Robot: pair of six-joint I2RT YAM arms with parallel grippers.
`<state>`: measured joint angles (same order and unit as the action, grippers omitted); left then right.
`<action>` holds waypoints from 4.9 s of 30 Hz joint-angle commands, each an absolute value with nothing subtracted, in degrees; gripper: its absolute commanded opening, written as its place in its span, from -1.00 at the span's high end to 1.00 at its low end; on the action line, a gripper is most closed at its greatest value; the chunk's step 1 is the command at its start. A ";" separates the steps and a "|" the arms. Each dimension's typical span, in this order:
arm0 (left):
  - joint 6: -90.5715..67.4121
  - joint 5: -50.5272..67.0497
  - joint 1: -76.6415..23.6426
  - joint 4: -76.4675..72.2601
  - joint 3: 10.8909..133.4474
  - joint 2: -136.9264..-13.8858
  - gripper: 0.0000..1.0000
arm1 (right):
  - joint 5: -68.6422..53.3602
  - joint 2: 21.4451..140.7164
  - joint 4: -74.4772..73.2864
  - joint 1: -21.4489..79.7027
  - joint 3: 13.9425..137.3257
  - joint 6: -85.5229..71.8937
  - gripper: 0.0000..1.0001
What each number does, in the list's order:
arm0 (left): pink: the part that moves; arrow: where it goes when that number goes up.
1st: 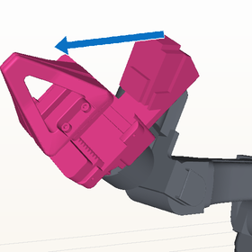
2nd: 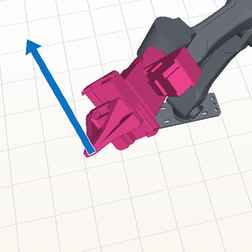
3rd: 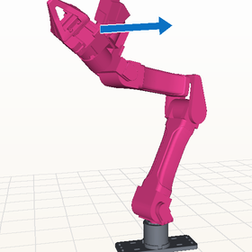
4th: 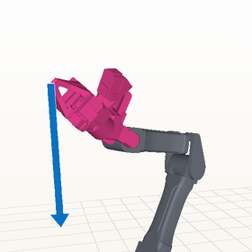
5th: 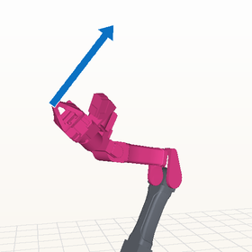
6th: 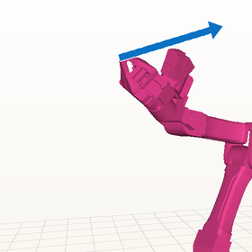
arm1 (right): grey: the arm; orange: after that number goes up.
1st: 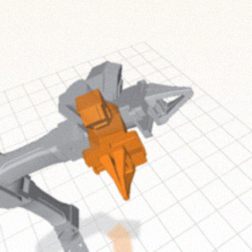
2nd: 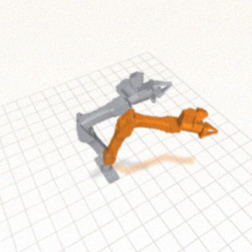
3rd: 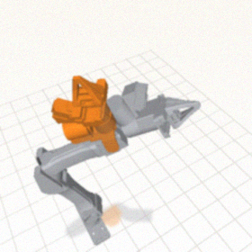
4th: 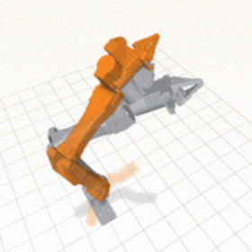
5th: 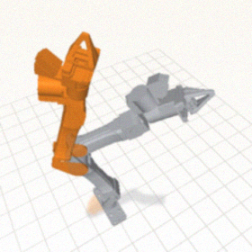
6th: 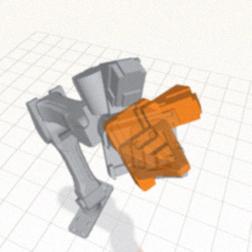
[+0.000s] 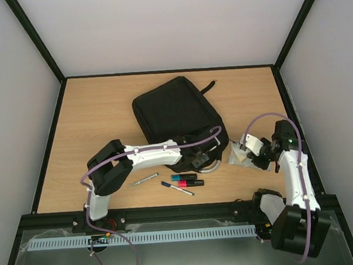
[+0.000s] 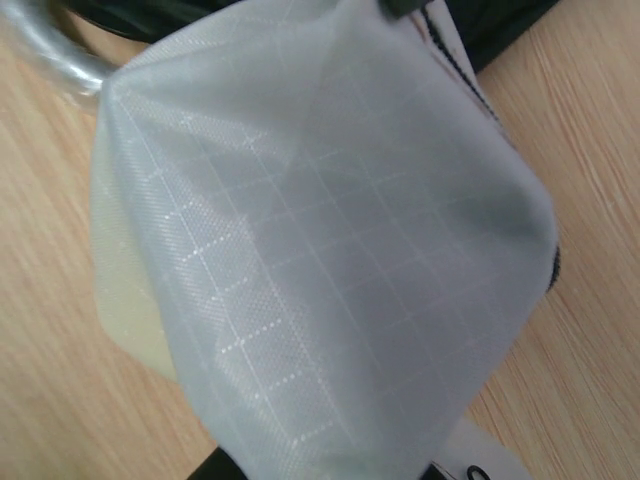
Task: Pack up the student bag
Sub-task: Place the stationery in the student bag.
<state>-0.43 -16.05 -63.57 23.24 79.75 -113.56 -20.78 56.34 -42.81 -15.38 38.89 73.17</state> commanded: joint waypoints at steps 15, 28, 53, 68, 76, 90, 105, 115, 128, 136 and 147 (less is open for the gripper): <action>-0.38 -12.98 -54.74 28.55 90.63 -96.74 0.95 | -39.85 49.79 -55.98 -4.45 53.80 69.22 0.96; -0.85 -6.57 -50.36 33.21 100.18 -96.53 0.95 | -24.19 62.30 -35.84 25.02 60.95 53.52 0.98; -0.42 8.12 -45.60 35.71 107.45 -95.10 0.96 | 1.67 84.23 26.12 39.24 49.29 61.83 0.96; -2.88 8.69 -43.63 32.80 102.41 -93.25 0.95 | 7.75 83.98 24.11 39.29 47.20 50.23 -0.27; -4.32 9.49 -41.37 30.28 97.55 -91.49 0.95 | 1.57 73.80 3.23 39.28 46.03 48.18 -0.58; -4.66 11.19 -40.25 29.38 95.38 -90.53 0.95 | -0.52 67.42 -3.31 39.20 40.99 47.81 0.04; -2.93 13.78 -40.17 31.98 96.18 -90.63 0.95 | 17.20 92.27 28.51 38.69 46.90 49.74 0.98; -2.77 15.24 -40.08 31.46 93.78 -90.44 0.95 | 17.67 102.71 32.85 37.44 55.95 45.56 0.60; -4.25 11.77 -39.95 28.96 90.57 -90.56 0.95 | 14.43 89.74 17.30 37.22 47.81 42.44 0.15; -5.92 13.64 -39.46 26.12 90.88 -93.76 0.95 | 5.08 71.57 -2.03 37.01 41.30 40.31 -0.11; -7.80 17.65 -43.45 20.76 95.91 -108.99 0.95 | -0.68 49.89 -21.64 25.25 42.09 29.56 -0.05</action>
